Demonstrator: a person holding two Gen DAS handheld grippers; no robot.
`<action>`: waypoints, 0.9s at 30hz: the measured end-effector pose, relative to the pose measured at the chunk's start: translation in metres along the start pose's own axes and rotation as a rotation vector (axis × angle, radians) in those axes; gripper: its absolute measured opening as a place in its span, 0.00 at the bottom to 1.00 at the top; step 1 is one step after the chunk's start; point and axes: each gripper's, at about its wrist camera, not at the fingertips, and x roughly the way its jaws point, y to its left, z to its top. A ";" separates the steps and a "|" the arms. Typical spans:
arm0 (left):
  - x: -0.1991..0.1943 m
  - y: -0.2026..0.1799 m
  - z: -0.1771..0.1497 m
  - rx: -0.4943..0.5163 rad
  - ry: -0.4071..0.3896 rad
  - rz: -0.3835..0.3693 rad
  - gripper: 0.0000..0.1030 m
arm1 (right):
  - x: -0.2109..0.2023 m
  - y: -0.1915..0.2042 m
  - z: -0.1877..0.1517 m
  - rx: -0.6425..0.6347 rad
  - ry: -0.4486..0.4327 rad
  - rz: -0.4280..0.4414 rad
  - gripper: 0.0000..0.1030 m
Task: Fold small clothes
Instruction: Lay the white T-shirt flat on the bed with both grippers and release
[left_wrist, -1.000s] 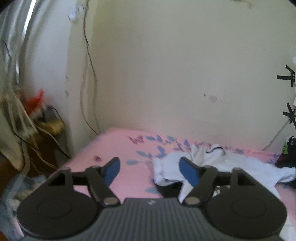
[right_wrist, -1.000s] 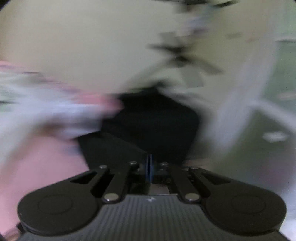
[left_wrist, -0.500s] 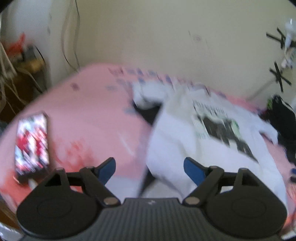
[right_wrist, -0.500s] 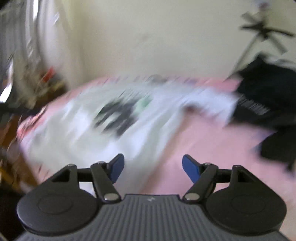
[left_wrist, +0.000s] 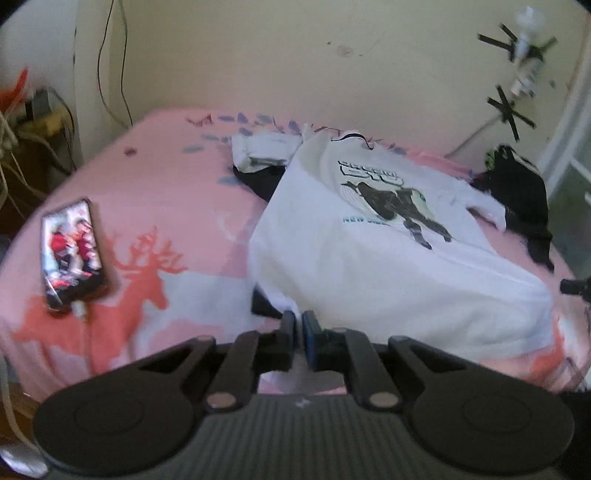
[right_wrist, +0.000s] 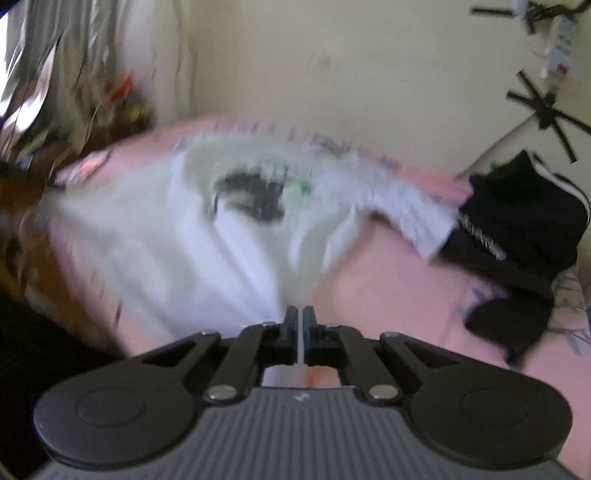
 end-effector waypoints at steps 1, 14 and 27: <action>-0.003 0.003 -0.001 0.002 -0.005 0.000 0.23 | -0.004 -0.003 -0.002 -0.017 0.036 0.001 0.00; 0.112 0.066 0.116 -0.243 -0.061 -0.019 0.52 | 0.138 0.005 0.106 0.199 -0.221 0.120 0.56; 0.207 0.075 0.135 -0.303 0.004 -0.055 0.06 | 0.251 0.005 0.119 0.374 -0.177 0.220 0.61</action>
